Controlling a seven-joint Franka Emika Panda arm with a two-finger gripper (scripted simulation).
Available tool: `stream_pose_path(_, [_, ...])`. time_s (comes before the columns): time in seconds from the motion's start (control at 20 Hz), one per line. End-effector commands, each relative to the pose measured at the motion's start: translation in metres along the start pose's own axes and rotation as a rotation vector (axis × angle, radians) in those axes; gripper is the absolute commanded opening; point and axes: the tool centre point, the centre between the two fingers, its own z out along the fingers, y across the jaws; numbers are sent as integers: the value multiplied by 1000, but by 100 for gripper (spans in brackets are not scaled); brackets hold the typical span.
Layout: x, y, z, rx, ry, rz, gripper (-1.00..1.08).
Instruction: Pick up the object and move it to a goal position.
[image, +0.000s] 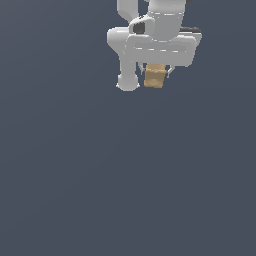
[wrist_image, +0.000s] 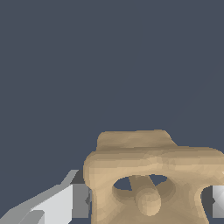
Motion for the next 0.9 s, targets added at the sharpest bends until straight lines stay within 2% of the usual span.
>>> stream_pose_path(0.0, [-5, -9, -25, 0, -1, 0, -100])
stream_pose_path(0.4, [-16, -32, -91, 1, -1, 0, -100])
stream_pose_path(0.85, [-20, -46, -127, 2, -2, 0, -100])
